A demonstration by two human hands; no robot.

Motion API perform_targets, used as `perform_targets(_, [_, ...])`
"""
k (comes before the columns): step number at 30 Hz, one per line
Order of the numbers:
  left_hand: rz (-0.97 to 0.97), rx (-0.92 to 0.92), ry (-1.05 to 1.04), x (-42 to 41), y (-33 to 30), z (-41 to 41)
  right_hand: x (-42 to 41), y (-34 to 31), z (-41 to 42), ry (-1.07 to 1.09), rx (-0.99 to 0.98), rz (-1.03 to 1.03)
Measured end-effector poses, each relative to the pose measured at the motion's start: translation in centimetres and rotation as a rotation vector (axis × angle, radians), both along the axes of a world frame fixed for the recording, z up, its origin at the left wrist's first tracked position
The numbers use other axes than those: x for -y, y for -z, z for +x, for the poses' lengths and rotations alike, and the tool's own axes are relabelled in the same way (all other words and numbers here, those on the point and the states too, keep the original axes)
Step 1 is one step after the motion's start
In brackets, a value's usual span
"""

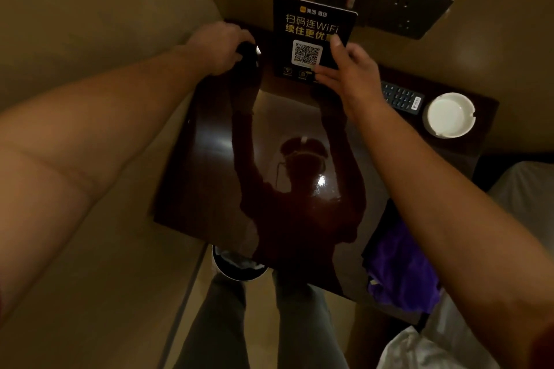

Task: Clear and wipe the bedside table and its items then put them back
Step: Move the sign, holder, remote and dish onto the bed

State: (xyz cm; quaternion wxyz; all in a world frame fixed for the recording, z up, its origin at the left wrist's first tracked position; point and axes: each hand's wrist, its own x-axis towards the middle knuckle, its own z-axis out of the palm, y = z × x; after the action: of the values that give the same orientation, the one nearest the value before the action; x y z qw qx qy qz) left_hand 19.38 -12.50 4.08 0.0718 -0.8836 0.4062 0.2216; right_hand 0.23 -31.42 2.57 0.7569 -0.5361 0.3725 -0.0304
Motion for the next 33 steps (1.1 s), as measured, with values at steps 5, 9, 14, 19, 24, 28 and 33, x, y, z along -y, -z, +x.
perform_targets(5, [0.044, 0.013, 0.0, 0.9, -0.4, 0.2, -0.2, 0.5, -0.1, 0.033, 0.023, -0.026])
perform_targets(9, [-0.002, 0.068, 0.007, 0.2, -1.1, -0.4, -0.8, 0.7, -0.8, 0.086, 0.04, -0.025])
perform_targets(14, [-0.027, 0.13, 0.019, -1.3, -2.5, -0.7, -1.8, -1.2, -0.2, 0.084, 0.147, -0.052])
perform_targets(19, [-0.02, 0.147, 0.034, -1.7, -3.3, -1.2, -2.4, -1.4, -1.2, 0.092, 0.102, -0.041])
perform_targets(24, [-0.039, 0.145, 0.063, -1.8, -4.1, -2.3, -2.6, -1.4, -1.8, 0.092, 0.115, -0.025])
perform_targets(28, [-0.061, 0.125, 0.097, -1.7, -5.0, -4.0, -2.7, -1.9, -2.9, 0.089, 0.127, -0.038])
perform_targets(33, [-0.067, 0.138, 0.141, -1.6, -5.8, -5.9, -2.4, -2.4, -5.4, 0.109, 0.112, -0.052])
